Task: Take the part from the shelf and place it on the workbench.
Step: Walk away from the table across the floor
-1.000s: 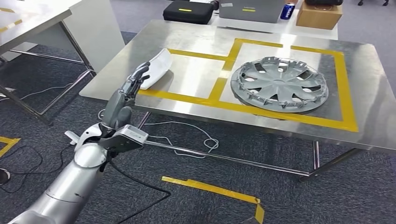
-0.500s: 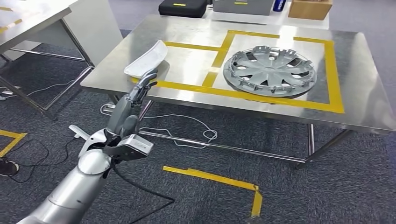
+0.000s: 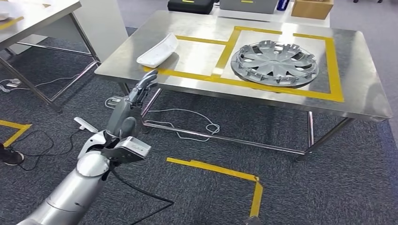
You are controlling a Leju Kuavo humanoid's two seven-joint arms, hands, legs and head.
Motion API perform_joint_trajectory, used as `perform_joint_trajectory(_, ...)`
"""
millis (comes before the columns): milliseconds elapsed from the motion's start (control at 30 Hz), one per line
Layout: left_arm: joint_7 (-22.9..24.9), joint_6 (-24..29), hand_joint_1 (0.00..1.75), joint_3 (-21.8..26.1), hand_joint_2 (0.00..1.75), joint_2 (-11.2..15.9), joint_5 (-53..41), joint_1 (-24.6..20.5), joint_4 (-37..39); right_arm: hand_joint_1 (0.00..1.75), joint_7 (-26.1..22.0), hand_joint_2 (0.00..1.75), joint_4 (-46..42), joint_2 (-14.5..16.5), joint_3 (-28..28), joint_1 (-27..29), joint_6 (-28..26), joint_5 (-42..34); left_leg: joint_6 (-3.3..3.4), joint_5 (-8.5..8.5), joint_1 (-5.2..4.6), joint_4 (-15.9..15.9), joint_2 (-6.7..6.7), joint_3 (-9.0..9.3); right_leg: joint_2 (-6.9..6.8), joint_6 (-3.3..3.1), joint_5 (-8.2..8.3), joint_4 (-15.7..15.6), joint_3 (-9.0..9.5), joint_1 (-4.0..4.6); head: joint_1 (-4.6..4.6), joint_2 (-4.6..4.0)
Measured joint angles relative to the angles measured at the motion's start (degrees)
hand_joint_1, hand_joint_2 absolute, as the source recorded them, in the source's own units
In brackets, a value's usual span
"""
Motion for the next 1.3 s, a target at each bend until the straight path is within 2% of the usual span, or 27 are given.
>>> perform_joint_trajectory(67, 0.4, -0.4, 0.00, -0.2, 0.00, -0.1, 0.9, 0.7, 0.0, 0.00, -0.5, 0.00, 0.0, 0.0, -0.1, 0.1, 0.4, -1.0, 0.37, 1.01, -0.17, 0.1, 0.02, -1.26, 0.05, 0.37, -4.82, 7.6, -2.53, 0.00, 0.14, 0.00)
perform_joint_trajectory(100, 0.4, -0.5, 0.00, -0.3, 0.00, -0.1, 1.1, 1.1, 0.1, 0.00, -0.7, 0.00, 0.0, 0.0, -0.2, 0.1, 0.7, -1.3, 0.40, 1.52, -0.27, 0.1, 0.03, -1.95, 0.05, 0.46, -6.27, 10.5, -3.13, 0.00, 0.13, 0.00)
perform_joint_trajectory(133, 0.5, -0.5, 0.00, -0.4, 0.00, -0.1, 1.2, 1.4, 0.1, 0.00, -0.8, 0.00, 0.0, 0.0, -0.2, 0.2, 0.8, -1.4, 0.39, 1.99, -0.36, 0.2, 0.02, -2.59, 0.05, 0.46, -6.67, 11.4, -2.74, 0.00, 0.13, 0.00)
perform_joint_trajectory(167, 0.5, -0.5, 0.00, -0.5, 0.00, -0.1, 1.3, 1.7, 0.2, 0.00, -0.8, 0.00, 0.0, 0.0, -0.2, 0.3, 1.0, -1.5, 0.33, 2.43, -0.42, 0.2, 0.01, -3.18, 0.04, 0.38, -6.09, 9.8, -1.09, 0.01, 0.13, 0.00)
perform_joint_trajectory(267, 0.5, -0.5, 0.00, -0.6, 0.00, -0.1, 1.3, 1.9, 0.2, 0.00, -0.9, 0.00, 0.0, 0.0, -0.2, 0.1, 1.0, -1.6, -0.22, 3.41, -0.61, 0.5, -0.05, -4.42, 0.09, -0.28, -3.21, -1.9, 7.23, 0.11, 0.08, 0.00)
perform_joint_trajectory(300, 0.6, -0.5, 0.00, -0.6, 0.00, -0.1, 1.3, 1.9, 0.2, 0.00, -0.9, 0.00, 0.0, 0.0, -0.2, 0.0, 1.0, -1.7, -0.52, 3.67, -0.70, 0.6, -0.05, -4.71, 0.12, -0.58, -2.86, -4.3, 8.80, 0.20, 0.04, 0.00)
perform_joint_trajectory(333, 0.6, -0.5, 0.00, -0.7, 0.00, -0.2, 1.4, 1.9, 0.2, 0.00, -1.0, 0.00, 0.0, 0.0, -0.3, 0.0, 1.0, -1.7, -0.84, 3.93, -0.75, 0.7, -0.02, -4.95, 0.17, -0.89, -2.85, -5.3, 9.35, 0.33, 0.03, 0.00)
perform_joint_trajectory(400, 0.6, -0.5, 0.00, -0.7, 0.00, -0.2, 1.4, 1.9, 0.2, 0.00, -1.0, 0.00, 0.0, 0.0, -0.3, 0.3, 1.0, -1.7, -1.45, 4.38, -0.71, 0.8, -0.02, -5.27, 0.16, -1.58, -2.28, -5.4, 9.17, 0.40, 0.04, 0.00)
perform_joint_trajectory(433, 0.6, -0.5, 0.00, -0.8, 0.00, -0.2, 1.4, 1.9, 0.2, 0.00, -1.0, 0.00, 0.0, 0.0, -0.3, 0.4, 1.0, -1.7, -1.75, 4.09, -0.63, 1.1, -0.05, -5.49, 0.10, -1.96, -1.92, -5.5, 9.05, 0.35, 0.03, 0.00)
perform_joint_trajectory(500, 0.6, -0.5, 0.00, -0.8, 0.00, -0.1, 1.4, 2.0, 0.2, 0.00, -1.0, 0.00, 0.0, 0.0, -0.4, 0.4, 1.1, -1.8, -2.40, 1.36, -0.44, 4.3, -0.12, -6.87, -0.04, -2.71, -1.21, -5.8, 8.73, 0.17, -0.11, 0.00)
perform_joint_trajectory(567, 0.6, -0.5, 0.00, -0.8, 0.00, 0.0, 1.4, 2.2, 0.2, 0.00, -1.0, 0.00, -0.1, 0.0, -0.5, 0.4, 1.1, -1.8, -2.96, -2.97, -0.21, 11.5, -0.13, -9.56, -0.07, -3.07, -0.76, -5.8, 8.13, 0.24, -0.23, 0.00)
perform_joint_trajectory(600, 0.6, -0.5, 0.00, -0.9, 0.00, 0.1, 1.4, 2.3, 0.2, 0.00, -1.0, 0.00, -0.1, 0.0, -0.6, 0.4, 1.1, -1.8, -3.13, -4.39, -0.13, 14.7, -0.13, -10.65, -0.07, -3.09, -0.57, -5.8, 7.79, 0.27, -0.22, 0.00)
perform_joint_trajectory(633, 0.6, -0.5, 0.00, -0.9, 0.00, 0.1, 1.4, 2.4, 0.3, 0.00, -1.0, 0.00, -0.1, 0.0, -0.6, 0.5, 1.1, -1.8, -3.21, -4.82, -0.08, 16.3, -0.13, -11.01, -0.06, -3.07, -0.38, -5.7, 7.44, 0.28, -0.22, 0.00)
perform_joint_trajectory(667, 0.6, -0.5, 0.00, -0.9, 0.00, 0.2, 1.4, 2.4, 0.3, 0.00, -1.0, 0.00, -0.1, 0.0, -0.7, 0.6, 1.1, -1.8, -3.22, -4.19, -0.03, 15.8, -0.13, -10.30, -0.04, -3.00, -0.21, -5.5, 7.10, 0.28, -0.22, 0.00)
perform_joint_trajectory(700, 0.7, -0.5, 0.00, -0.9, 0.00, 0.2, 1.4, 2.5, 0.3, 0.00, -1.0, 0.00, -0.1, 0.0, -0.7, 0.6, 1.1, -1.8, -3.14, -2.71, 0.00, 13.2, -0.13, -8.49, -0.01, -2.92, -0.10, -5.3, 6.84, 0.28, -0.23, 0.00)
perform_joint_trajectory(767, 0.7, -0.5, 0.00, -0.9, 0.00, 0.2, 1.4, 2.4, 0.3, 0.00, -1.0, 0.00, -0.1, 0.0, -0.7, 0.6, 1.1, -1.8, -2.76, 0.08, -0.02, 5.8, -0.13, -3.90, 0.04, -2.63, 0.04, -4.9, 6.46, 0.40, -0.24, 0.00)
perform_joint_trajectory(800, 0.7, -0.5, 0.00, -0.9, 0.00, 0.2, 1.4, 2.3, 0.3, 0.00, -1.0, 0.00, -0.1, 0.1, -0.7, 0.6, 1.1, -1.8, -2.48, 0.70, -0.07, 3.1, -0.14, -2.42, 0.05, -2.38, 0.13, -4.8, 6.23, 0.50, -0.20, 0.00)
perform_joint_trajectory(833, 0.7, -0.5, 0.00, -0.9, 0.00, 0.2, 1.4, 2.3, 0.3, 0.00, -1.0, 0.00, -0.1, 0.1, -0.8, 0.6, 1.1, -1.8, -2.19, 0.81, -0.16, 1.7, -0.16, -1.79, 0.04, -2.08, 0.26, -4.6, 6.01, 0.58, -0.18, 0.00)
perform_joint_trajectory(900, 0.8, -0.6, 0.00, -0.9, 0.00, 0.1, 1.8, 2.4, 0.3, 0.00, -1.1, 0.00, -0.1, 0.1, -0.8, 0.6, 1.1, -1.9, -1.41, 0.92, -0.28, 1.3, -0.22, -2.02, 0.00, -1.40, 0.59, -4.6, 5.66, 0.57, -0.14, 0.00)
perform_joint_trajectory(967, 1.3, -1.0, 0.00, -0.9, 0.00, -0.1, 3.3, 2.6, 0.3, 0.00, -1.4, 0.00, -0.1, 0.1, -1.0, 0.6, 1.1, -2.2, -0.52, 1.41, -0.15, 0.9, -0.20, -2.17, 0.05, -0.80, -0.25, -3.6, 4.91, 0.43, -0.04, 0.00)
perform_joint_trajectory(1000, 1.7, -1.4, 0.00, -0.9, 0.00, -0.3, 4.4, 2.9, 0.4, 0.00, -1.6, 0.00, -0.1, 0.1, -1.1, 0.7, 1.1, -2.5, -0.14, 1.66, -0.05, 0.8, -0.17, -2.25, 0.09, -0.56, -1.60, -1.7, 3.96, 0.37, 0.07, 0.00)
perform_joint_trajectory(1100, 2.7, -1.8, 0.00, -0.9, 0.00, -0.8, 7.2, 5.5, 1.0, 0.00, -2.0, 0.00, -0.1, 0.1, -1.5, 1.1, 0.8, -3.3, 0.39, 2.03, -0.15, 0.8, -0.05, -2.77, 0.12, -0.06, -7.07, 9.0, -0.63, 0.22, 0.28, 0.00)
perform_joint_trajectory(1133, 2.8, -1.4, 0.00, -0.9, 0.00, -1.0, 7.5, 6.7, 1.4, 0.00, -2.1, 0.00, -0.1, 0.1, -1.6, 1.3, 0.8, -3.6, 0.44, 2.12, -0.22, 0.8, -0.03, -2.93, 0.12, 0.02, -7.69, 11.1, -1.40, 0.21, 0.27, 0.00)
perform_joint_trajectory(1167, 2.8, -1.0, 0.00, -0.8, 0.00, -1.1, 7.5, 7.7, 1.7, 0.00, -2.2, 0.00, -0.1, 0.1, -1.7, 1.5, 0.8, -3.7, 0.43, 2.19, -0.27, 0.8, -0.03, -3.06, 0.12, 0.02, -7.23, 11.1, -1.12, 0.21, 0.28, 0.00)
perform_joint_trajectory(1200, 2.7, -0.5, 0.00, -0.8, 0.00, -1.2, 7.4, 8.5, 2.0, 0.00, -2.3, 0.00, -0.1, 0.1, -1.8, 1.7, 0.8, -3.8, 0.40, 2.25, -0.31, 0.8, -0.04, -3.12, 0.11, -0.08, -5.87, 9.0, 0.25, 0.22, 0.28, 0.00)
perform_joint_trajectory(1267, 2.4, 0.2, 0.00, -0.8, 0.00, -1.4, 7.2, 9.3, 2.3, 0.00, -2.5, 0.00, -0.1, 0.1, -2.0, 1.8, 0.8, -4.0, 0.20, 2.33, -0.49, 0.9, -0.04, -3.21, -0.23, -0.47, -2.75, 1.4, 4.56, 0.30, 0.30, 0.00)
perform_joint_trajectory(1300, 2.3, 0.6, 0.00, -0.7, 0.00, -1.4, 7.1, 9.4, 2.4, 0.00, -2.6, 0.00, -0.1, 0.1, -2.0, 1.7, 0.8, -4.0, -0.01, 2.38, -0.65, 1.0, 0.00, -3.31, -0.43, -0.72, -1.91, -1.8, 6.34, 0.38, 0.31, 0.00)
